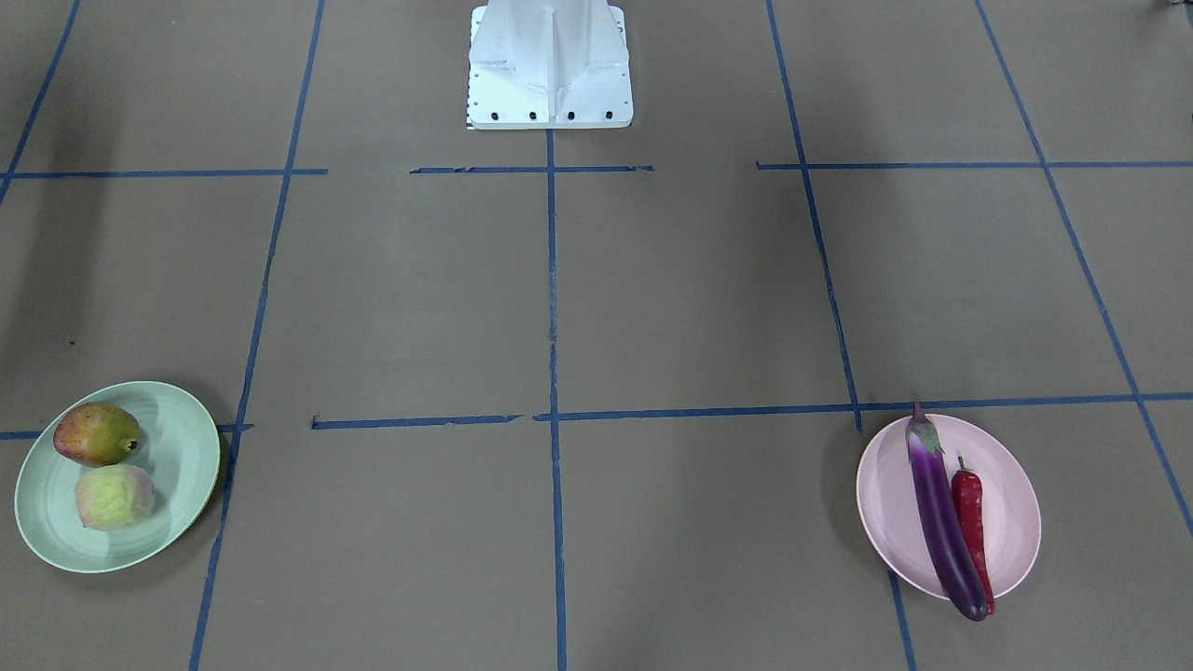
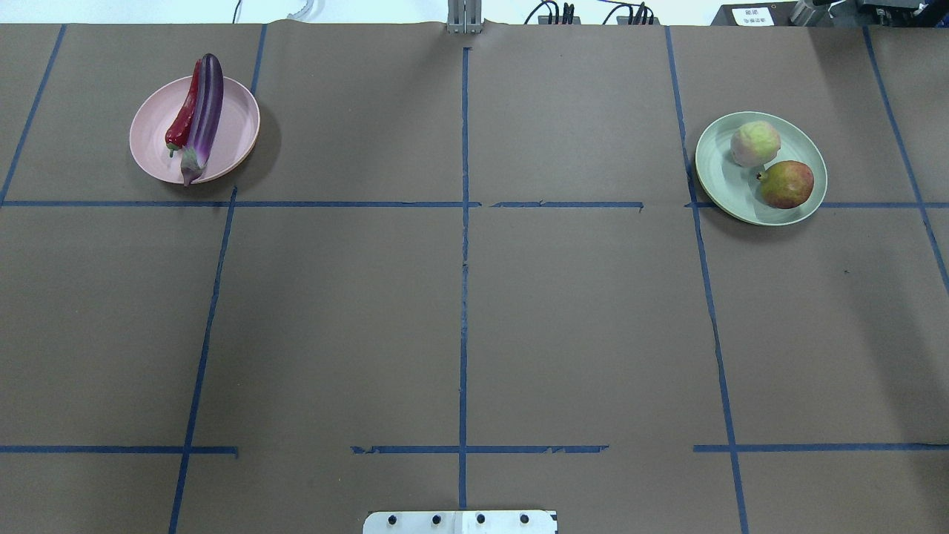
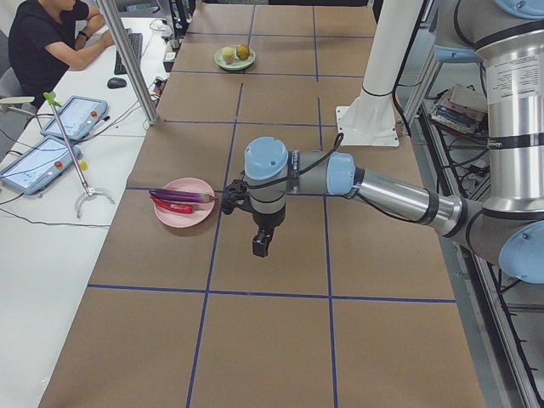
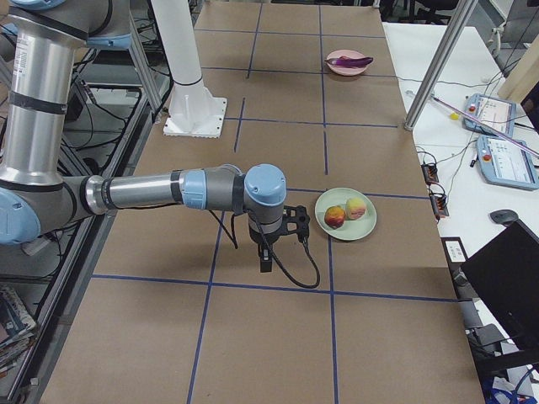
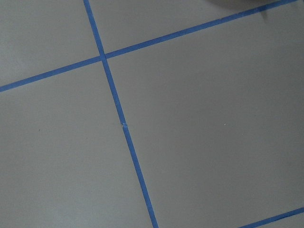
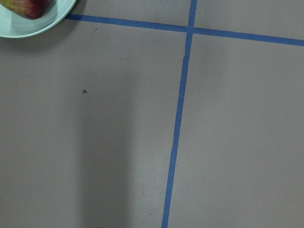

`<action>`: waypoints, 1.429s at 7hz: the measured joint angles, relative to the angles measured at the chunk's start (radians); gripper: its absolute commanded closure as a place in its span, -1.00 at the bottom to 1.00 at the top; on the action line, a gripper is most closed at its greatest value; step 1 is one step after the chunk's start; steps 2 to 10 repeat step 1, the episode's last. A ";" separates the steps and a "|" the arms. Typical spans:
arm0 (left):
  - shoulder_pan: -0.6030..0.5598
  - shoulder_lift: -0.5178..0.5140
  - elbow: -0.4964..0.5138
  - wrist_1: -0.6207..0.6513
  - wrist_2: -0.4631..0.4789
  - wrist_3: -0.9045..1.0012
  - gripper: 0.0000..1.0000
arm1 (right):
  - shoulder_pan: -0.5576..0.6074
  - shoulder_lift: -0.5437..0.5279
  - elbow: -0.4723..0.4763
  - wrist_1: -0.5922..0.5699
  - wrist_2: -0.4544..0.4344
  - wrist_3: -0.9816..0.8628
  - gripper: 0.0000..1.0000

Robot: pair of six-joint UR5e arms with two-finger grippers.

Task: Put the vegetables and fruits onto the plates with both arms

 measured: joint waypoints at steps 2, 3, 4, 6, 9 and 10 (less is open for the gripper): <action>0.000 -0.003 -0.005 0.006 0.000 0.000 -1.00 | -0.002 0.000 0.000 0.000 0.000 0.000 -1.00; 0.000 -0.003 -0.005 0.006 0.000 0.000 -1.00 | -0.002 0.000 0.000 0.000 0.000 0.000 -1.00; 0.000 -0.003 -0.005 0.006 0.000 0.000 -1.00 | -0.002 0.000 0.000 0.000 0.000 0.000 -1.00; 0.000 -0.003 -0.005 0.006 0.000 0.000 -1.00 | -0.002 0.000 0.000 0.000 0.000 0.000 -1.00; 0.000 -0.003 -0.005 0.006 0.000 0.000 -1.00 | -0.002 0.000 0.000 0.000 0.000 0.000 -1.00; 0.000 -0.003 -0.005 0.006 0.000 0.000 -1.00 | -0.002 0.000 0.000 0.000 0.000 0.000 -1.00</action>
